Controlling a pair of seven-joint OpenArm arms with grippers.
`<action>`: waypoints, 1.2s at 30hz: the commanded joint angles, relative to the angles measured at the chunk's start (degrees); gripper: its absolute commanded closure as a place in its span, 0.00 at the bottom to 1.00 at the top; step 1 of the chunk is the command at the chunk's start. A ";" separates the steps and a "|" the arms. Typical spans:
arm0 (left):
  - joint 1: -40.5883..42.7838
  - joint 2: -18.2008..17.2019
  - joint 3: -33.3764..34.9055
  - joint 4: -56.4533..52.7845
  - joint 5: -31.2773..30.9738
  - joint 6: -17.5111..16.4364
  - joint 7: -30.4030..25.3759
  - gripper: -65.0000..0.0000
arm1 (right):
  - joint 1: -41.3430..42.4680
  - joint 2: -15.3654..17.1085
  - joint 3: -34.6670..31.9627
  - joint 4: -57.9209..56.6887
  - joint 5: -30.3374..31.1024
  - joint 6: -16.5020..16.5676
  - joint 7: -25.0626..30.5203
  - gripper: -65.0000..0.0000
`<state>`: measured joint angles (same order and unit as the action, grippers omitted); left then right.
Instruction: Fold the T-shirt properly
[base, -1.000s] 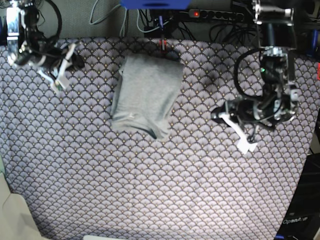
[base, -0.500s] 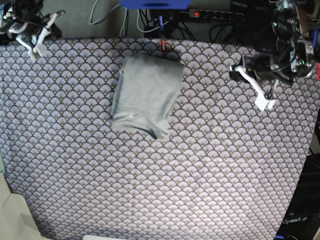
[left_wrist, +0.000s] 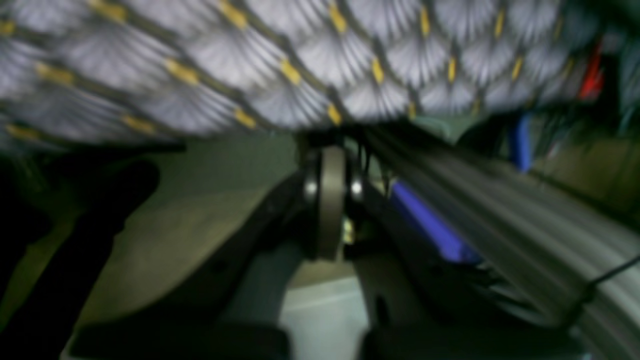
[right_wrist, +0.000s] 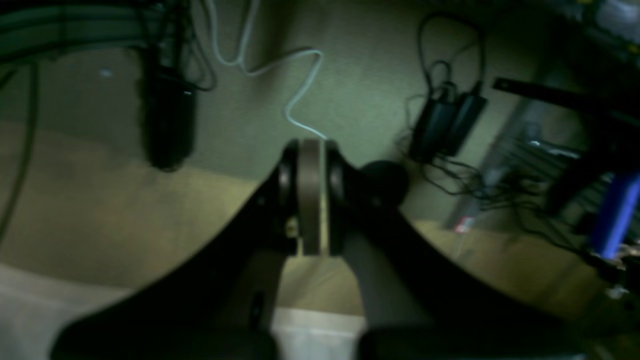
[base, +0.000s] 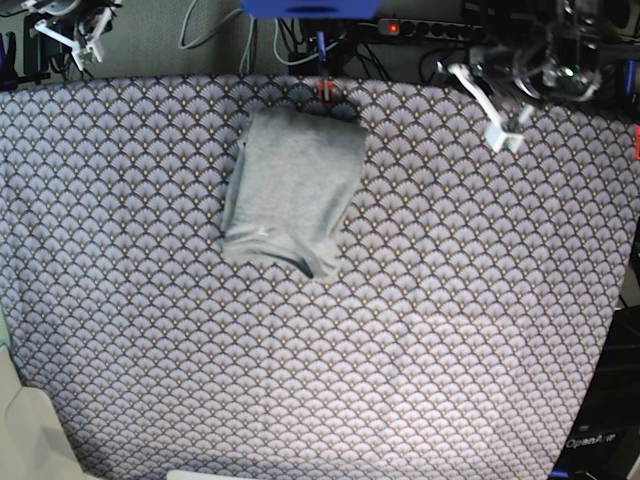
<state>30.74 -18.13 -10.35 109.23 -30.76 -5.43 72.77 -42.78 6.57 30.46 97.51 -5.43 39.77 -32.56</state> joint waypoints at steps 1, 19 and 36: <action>1.39 -0.29 0.72 0.62 2.15 -0.06 -1.87 1.00 | -1.04 0.16 0.71 -0.77 -1.03 0.23 1.22 1.00; 3.68 1.38 8.90 -26.99 11.03 -0.15 -25.61 1.00 | 5.38 -1.69 8.27 -26.70 -12.19 0.23 19.06 1.00; -4.15 1.73 16.72 -53.71 11.03 -0.15 -39.94 1.00 | 18.65 -1.69 21.54 -54.57 -30.57 0.23 34.62 1.00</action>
<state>26.20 -16.03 6.42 55.13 -19.55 -5.48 32.75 -23.44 4.40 51.66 42.65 -36.10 39.75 1.65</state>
